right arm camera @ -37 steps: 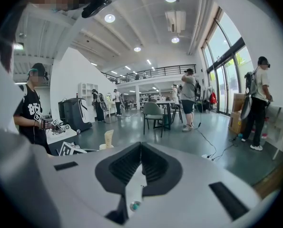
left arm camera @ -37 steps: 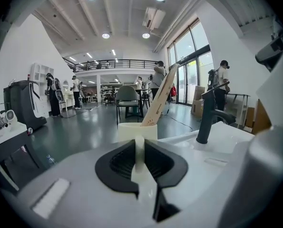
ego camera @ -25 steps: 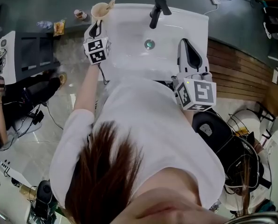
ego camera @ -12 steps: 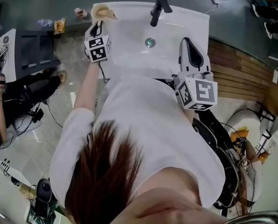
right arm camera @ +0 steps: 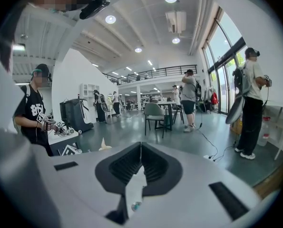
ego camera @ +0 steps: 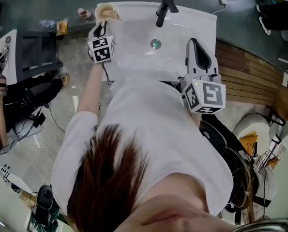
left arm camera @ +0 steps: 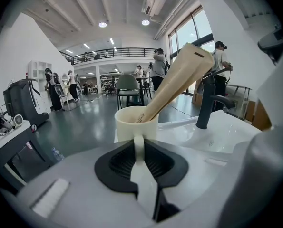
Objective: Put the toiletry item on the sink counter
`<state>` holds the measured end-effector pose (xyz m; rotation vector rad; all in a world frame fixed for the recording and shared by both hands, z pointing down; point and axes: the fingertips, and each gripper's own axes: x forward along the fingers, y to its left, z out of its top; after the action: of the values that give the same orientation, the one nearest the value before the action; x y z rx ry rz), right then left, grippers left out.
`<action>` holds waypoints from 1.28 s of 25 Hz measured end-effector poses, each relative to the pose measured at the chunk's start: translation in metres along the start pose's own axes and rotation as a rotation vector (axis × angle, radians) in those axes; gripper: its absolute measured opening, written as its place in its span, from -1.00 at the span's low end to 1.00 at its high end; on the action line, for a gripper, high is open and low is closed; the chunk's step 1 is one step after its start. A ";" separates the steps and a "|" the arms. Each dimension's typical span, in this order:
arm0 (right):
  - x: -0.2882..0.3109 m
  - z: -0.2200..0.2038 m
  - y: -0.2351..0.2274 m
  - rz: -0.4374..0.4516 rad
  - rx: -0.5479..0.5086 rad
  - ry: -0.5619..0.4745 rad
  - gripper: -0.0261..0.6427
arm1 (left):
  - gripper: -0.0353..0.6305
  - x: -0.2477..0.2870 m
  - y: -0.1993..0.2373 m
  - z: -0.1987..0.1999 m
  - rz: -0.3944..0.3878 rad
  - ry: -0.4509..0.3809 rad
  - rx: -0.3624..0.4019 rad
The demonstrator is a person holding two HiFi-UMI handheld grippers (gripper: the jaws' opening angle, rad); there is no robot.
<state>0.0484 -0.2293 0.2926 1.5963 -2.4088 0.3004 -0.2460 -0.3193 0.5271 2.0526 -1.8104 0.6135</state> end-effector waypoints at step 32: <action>-0.022 0.004 0.006 0.000 -0.013 -0.014 -0.89 | -0.51 -0.079 -0.019 0.080 -0.110 -0.225 -0.050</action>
<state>0.0508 -0.2093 0.2823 1.5985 -2.4156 0.2740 -0.2272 -0.2907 0.4181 2.2460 -1.7943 0.3137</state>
